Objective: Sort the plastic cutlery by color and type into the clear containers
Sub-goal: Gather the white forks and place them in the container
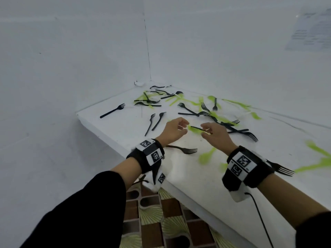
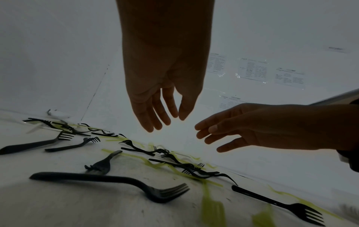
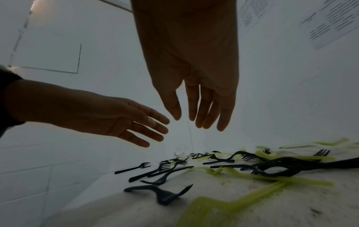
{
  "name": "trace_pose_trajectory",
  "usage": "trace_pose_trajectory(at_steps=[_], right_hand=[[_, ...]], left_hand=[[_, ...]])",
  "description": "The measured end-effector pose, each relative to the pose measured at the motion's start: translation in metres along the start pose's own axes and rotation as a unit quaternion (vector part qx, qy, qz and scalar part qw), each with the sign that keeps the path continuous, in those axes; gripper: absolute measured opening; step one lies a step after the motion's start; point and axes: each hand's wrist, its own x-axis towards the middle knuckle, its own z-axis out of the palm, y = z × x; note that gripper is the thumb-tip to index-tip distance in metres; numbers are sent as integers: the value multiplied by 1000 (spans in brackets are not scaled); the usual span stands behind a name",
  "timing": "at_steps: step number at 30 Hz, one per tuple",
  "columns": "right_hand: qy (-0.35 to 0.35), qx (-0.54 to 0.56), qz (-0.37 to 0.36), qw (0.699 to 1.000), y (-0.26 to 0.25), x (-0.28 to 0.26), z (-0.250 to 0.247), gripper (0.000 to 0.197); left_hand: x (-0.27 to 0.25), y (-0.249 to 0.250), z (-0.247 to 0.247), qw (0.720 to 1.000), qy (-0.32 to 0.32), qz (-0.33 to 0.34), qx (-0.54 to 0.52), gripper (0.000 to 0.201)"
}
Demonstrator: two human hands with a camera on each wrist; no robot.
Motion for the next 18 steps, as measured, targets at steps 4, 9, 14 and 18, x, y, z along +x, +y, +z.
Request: trace_pose_trajectory(at_steps=[4, 9, 14, 18], right_hand=[[21, 9, 19, 1000, 8, 42, 7, 34], [44, -12, 42, 998, 13, 93, 5, 33], [79, -19, 91, 993, 29, 129, -6, 34], [117, -23, 140, 983, 50, 147, -23, 31]], left_hand=[[51, -16, -7, 999, -26, 31, 4, 26], [121, -31, -18, 997, -51, 51, -16, 25], [187, -44, -15, 992, -100, 77, -21, 20], [236, -52, -5, 983, -154, 99, -1, 17]])
